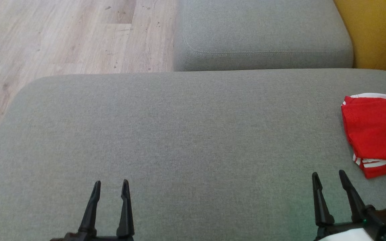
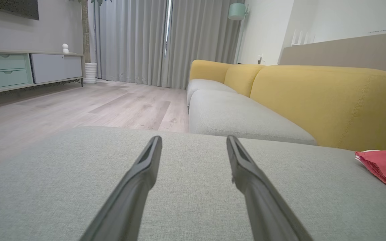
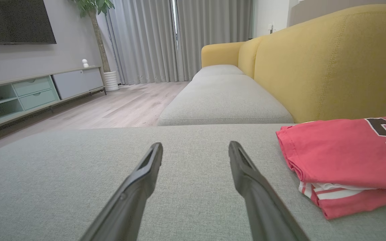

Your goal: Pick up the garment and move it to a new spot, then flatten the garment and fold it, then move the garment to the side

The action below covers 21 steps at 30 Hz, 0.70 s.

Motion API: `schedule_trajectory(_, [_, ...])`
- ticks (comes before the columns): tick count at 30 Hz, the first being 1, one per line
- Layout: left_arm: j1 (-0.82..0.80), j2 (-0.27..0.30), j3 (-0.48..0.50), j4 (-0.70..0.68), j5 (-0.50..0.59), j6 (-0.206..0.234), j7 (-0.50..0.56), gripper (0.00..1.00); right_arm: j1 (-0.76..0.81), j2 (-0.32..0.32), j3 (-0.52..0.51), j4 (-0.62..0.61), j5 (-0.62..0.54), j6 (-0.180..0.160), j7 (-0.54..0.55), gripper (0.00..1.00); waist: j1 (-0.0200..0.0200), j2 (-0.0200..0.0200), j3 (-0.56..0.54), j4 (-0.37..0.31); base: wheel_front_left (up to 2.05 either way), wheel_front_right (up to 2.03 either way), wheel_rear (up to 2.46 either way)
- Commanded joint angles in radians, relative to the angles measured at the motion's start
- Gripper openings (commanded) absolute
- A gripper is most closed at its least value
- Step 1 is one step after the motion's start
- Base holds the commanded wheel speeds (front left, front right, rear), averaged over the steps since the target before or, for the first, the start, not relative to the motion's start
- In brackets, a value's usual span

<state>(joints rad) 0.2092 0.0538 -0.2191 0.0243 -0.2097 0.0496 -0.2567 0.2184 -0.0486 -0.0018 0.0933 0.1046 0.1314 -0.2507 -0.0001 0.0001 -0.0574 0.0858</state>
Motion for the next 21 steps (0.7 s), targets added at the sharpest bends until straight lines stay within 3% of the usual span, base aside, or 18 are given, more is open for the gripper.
schedule_trajectory(1, [-0.037, -0.004, 0.043, -0.030, 0.012, -0.007, -0.005, 1.00, -0.029, -0.010, 0.025, -0.035, -0.006, -0.001, -0.011, 1.00, 0.0001, -0.0001, 0.000, 0.001, 0.00, 0.00, 0.00])
schedule_trajectory(7, [-0.038, -0.004, 0.049, -0.024, 0.028, -0.004, -0.005, 1.00, -0.034, -0.006, 0.030, -0.037, -0.007, -0.001, -0.011, 1.00, 0.0001, -0.0001, 0.004, -0.001, 0.00, 0.00, 0.00])
schedule_trajectory(8, [0.000, 0.000, 0.016, 0.006, 0.020, -0.006, 0.000, 0.00, 0.000, 0.002, 0.004, 0.000, 0.000, 0.000, 0.000, 0.00, 0.0001, -0.0001, 0.004, -0.001, 0.00, 0.00, 0.00])
schedule_trajectory(12, [0.011, -0.001, 0.015, 0.065, 0.012, -0.006, 0.001, 0.00, 0.004, 0.003, 0.005, 0.060, 0.007, 0.000, 0.005, 0.00, 0.0001, -0.0001, 0.004, -0.001, 0.00, 0.00, 0.00])
schedule_trajectory(21, [-0.010, 0.006, 0.029, 0.072, -0.099, -0.017, 0.020, 0.00, -0.019, -0.003, 0.004, 0.065, 0.123, 0.000, 0.025, 0.00, 0.0001, -0.0001, 0.008, -0.007, 0.00, 0.00, 0.00])
